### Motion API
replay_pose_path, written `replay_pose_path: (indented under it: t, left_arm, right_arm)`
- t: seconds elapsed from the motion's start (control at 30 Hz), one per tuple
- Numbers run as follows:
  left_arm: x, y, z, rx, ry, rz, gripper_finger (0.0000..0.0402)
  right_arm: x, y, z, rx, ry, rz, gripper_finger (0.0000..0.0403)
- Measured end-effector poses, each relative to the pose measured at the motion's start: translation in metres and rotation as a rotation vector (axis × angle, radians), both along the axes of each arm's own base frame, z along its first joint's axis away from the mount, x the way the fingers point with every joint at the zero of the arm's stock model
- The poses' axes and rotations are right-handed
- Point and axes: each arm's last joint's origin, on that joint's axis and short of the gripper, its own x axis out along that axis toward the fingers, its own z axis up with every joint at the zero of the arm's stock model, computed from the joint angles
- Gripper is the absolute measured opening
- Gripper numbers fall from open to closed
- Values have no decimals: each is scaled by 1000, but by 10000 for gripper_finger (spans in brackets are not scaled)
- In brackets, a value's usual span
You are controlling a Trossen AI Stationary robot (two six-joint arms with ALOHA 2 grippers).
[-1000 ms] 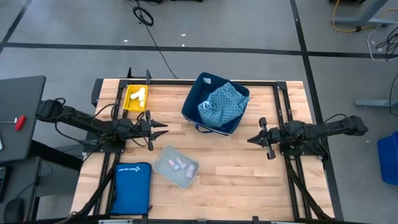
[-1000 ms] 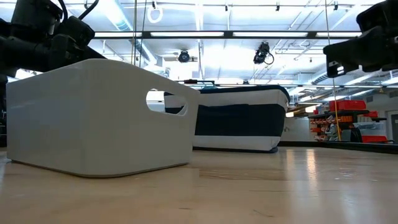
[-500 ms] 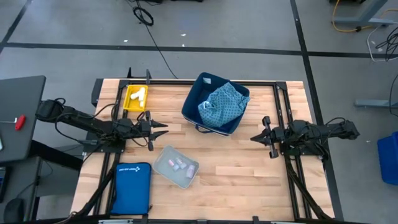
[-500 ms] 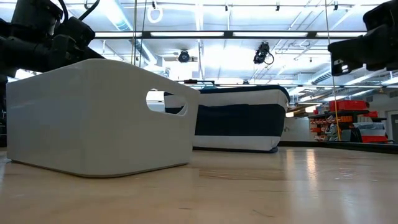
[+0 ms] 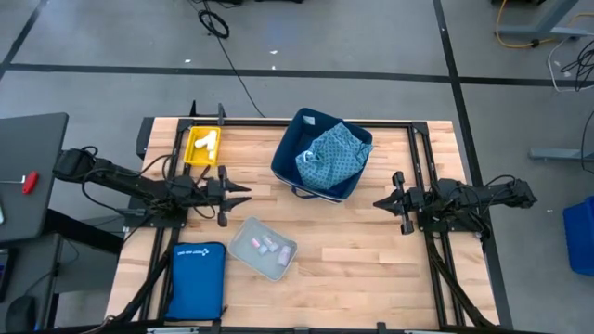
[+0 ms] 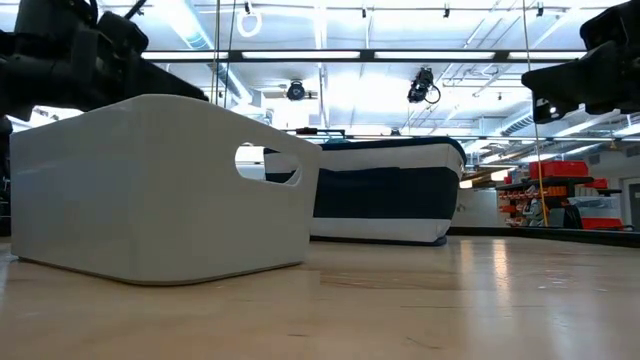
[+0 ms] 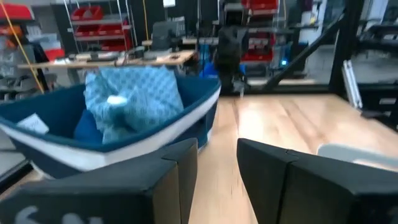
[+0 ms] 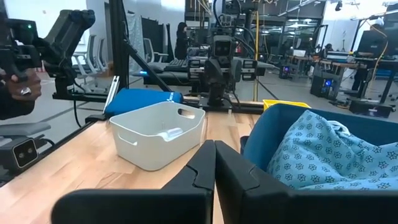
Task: Pick & place medical supplies in basket/bin
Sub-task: Return to Home Position
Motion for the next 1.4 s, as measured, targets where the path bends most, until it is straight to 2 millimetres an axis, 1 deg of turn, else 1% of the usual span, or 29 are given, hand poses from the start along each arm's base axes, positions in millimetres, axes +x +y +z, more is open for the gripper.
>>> replay_pose_path:
  t: [0.1,0.27,0.53,0.67,0.93,1.17,1.3,1.4]
  left_arm:
    - [-1,0,4,11,-32,5,120]
    - [-2,0,4,18,-35,5,120]
    - [-6,1,9,23,-57,22,120]
    - [-12,3,10,21,-41,50,120]
    - [-30,5,16,8,-73,46,120]
    - [-45,3,17,7,-97,-68,120]
    - [-52,4,15,3,-95,-67,120]
    - [-51,4,15,-1,-92,-77,120]
  right_arm:
    - [0,0,0,0,0,-1,11]
    - [0,0,0,0,0,-1,3]
    - [0,0,0,-1,1,-1,11]
    - [0,0,0,-1,1,4,9]
    - [0,0,0,-5,2,7,7]
    - [0,0,0,-5,2,8,15]
    - [0,0,0,-4,2,8,15]
    - [0,0,0,-3,2,8,15]
